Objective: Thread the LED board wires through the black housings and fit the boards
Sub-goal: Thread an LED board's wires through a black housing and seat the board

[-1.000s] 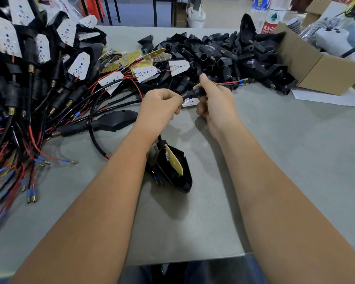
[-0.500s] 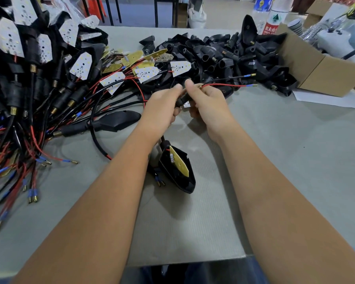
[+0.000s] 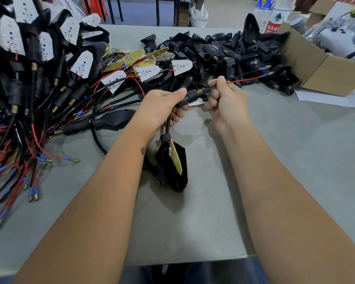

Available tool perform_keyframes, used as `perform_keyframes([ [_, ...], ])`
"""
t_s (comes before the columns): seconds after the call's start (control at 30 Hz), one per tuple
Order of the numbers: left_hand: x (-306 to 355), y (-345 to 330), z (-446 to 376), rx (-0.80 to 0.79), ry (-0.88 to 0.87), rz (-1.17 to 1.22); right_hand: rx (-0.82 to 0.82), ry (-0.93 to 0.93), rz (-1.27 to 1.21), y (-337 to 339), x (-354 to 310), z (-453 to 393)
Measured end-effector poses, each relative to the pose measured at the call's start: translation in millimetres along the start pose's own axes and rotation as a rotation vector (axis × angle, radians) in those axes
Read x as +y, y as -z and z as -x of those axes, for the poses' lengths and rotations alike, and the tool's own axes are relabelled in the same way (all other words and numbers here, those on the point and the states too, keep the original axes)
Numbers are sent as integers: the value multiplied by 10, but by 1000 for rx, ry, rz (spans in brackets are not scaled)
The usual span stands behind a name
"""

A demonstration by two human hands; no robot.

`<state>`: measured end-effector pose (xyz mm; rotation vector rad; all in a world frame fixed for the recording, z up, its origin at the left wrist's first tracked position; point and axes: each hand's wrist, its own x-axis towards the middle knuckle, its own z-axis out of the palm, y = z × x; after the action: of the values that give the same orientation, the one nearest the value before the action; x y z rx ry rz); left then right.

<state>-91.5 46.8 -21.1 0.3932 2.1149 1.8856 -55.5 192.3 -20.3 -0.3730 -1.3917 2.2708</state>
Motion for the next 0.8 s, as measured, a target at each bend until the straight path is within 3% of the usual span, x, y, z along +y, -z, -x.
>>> perform_keyframes([
  [0.33, 24, 84, -9, -70, 28, 17, 131, 53, -251, -7, -22, -56],
  [0.57, 12, 138, -14, -120, 60, -30, 194, 109, -292, 21, -19, -89],
  [0.8, 17, 85, -4, -3, 53, -58, 77, -143, -319, -66, -45, 12],
])
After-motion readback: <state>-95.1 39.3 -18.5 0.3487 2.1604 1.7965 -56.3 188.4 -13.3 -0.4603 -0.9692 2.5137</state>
